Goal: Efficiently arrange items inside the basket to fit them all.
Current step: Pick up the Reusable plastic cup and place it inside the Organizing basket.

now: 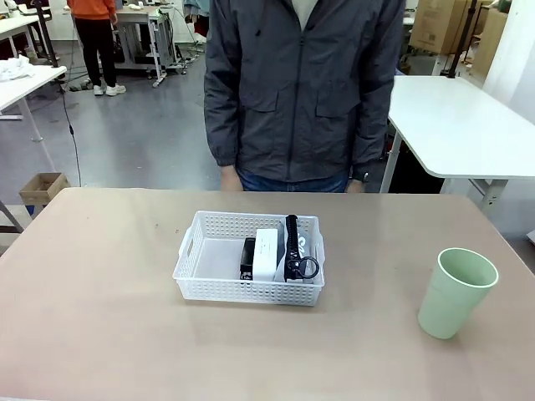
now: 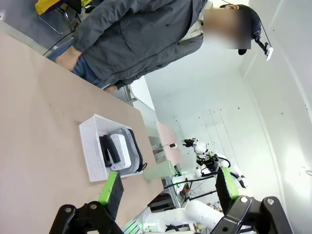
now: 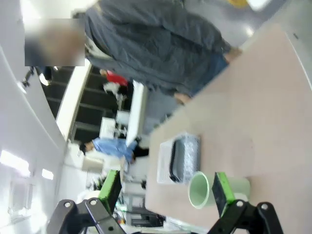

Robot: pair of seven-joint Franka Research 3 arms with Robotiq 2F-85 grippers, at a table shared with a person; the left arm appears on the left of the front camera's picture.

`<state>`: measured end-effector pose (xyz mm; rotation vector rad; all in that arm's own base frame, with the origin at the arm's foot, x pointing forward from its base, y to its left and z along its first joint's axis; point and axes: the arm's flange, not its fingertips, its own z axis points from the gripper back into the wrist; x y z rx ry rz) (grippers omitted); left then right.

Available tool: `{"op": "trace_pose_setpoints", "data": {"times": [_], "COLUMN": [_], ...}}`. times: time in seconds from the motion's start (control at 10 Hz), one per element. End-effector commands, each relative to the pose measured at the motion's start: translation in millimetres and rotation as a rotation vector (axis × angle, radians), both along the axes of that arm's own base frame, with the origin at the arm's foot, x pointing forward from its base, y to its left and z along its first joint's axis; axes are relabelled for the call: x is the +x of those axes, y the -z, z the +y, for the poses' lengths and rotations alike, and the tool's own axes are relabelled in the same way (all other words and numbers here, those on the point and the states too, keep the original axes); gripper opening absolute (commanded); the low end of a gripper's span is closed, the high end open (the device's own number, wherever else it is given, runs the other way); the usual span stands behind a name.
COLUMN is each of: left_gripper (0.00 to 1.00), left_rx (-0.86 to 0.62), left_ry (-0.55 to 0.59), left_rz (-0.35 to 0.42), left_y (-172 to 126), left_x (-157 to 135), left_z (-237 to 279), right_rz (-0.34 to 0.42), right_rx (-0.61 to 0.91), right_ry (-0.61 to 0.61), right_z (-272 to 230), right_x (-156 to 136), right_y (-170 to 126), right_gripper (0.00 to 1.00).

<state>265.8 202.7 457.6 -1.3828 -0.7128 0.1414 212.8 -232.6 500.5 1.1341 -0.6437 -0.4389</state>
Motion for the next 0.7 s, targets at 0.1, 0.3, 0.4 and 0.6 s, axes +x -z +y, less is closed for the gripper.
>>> {"op": "trace_pose_setpoints", "data": {"times": [0.1,0.3,0.4,0.6], "left_gripper": [1.00,1.00,1.00,1.00], "left_rx": [-0.026,-0.026,-0.026,-0.026], "left_ry": [-0.007,-0.007,-0.007,-0.007], "left_rz": [-0.009,-0.009,-0.009,-0.009], "left_y": [-4.5,-4.5,-4.5,-4.5], "left_x": [0.1,0.1,0.1,0.1], "left_z": [-1.9,-1.9,-1.9,-1.9], "right_rz": [-0.012,0.046,0.112,0.118], "right_rx": [-0.243,-0.340,-0.367,-0.437], "right_ry": [-0.246,-0.567,-0.696,-0.872], "right_z": [20.1,36.1,46.8,66.6], "right_x": [-11.3,-25.4,-29.5,-34.9], "right_y": [37.6,73.0,94.7,138.1], "right_gripper": [1.00,1.00,1.00,1.00]}}
